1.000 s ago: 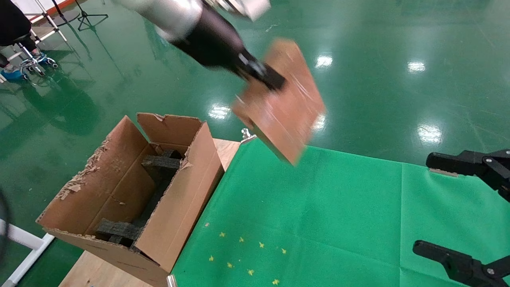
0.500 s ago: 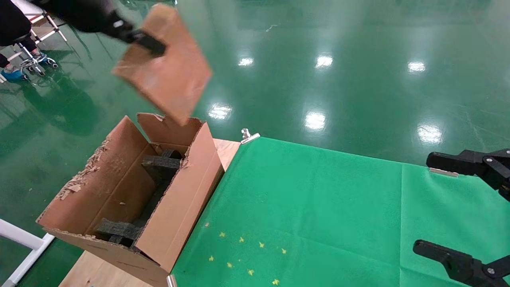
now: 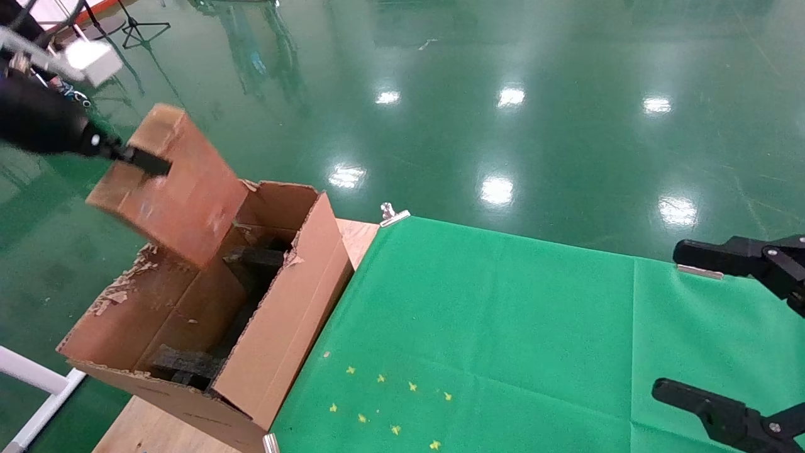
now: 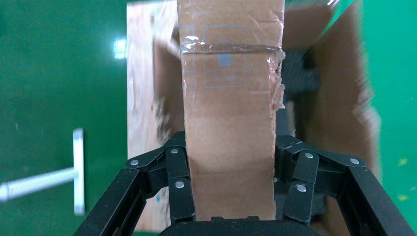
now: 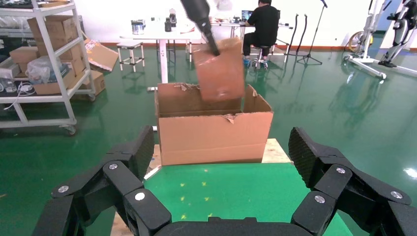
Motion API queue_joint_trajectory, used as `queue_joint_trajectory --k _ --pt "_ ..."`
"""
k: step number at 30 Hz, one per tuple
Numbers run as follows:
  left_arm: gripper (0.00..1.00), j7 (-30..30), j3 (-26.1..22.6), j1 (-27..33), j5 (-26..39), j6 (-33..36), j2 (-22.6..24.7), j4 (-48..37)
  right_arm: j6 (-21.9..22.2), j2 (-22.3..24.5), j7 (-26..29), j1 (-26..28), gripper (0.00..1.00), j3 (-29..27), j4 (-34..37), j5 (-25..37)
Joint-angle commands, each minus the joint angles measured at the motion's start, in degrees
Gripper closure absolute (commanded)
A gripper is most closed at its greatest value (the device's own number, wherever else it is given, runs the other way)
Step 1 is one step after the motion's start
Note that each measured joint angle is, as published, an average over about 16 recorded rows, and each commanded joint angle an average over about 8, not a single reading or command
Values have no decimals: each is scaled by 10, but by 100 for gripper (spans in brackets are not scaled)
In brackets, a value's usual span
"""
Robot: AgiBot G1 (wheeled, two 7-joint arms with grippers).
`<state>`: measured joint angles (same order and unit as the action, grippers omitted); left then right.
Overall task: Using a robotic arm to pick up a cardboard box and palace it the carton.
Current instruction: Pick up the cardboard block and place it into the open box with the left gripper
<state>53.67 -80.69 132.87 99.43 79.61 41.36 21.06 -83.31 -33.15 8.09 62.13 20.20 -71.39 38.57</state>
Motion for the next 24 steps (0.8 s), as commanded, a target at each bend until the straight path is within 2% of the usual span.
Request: queue_joint_trajectory --k 1,12,24 --pt "100 -16 -2 -13 -1 -5 -13 -10 0 0 0 0 0 0 0 0" --pt "100 -73 -1 -60 -11 -31 -27 -73 0 0 0 0 0 0 0 0" --pt "100 -110 8 -127 -32 -77 -17 -136 0 0 0 0 0 0 0 0"
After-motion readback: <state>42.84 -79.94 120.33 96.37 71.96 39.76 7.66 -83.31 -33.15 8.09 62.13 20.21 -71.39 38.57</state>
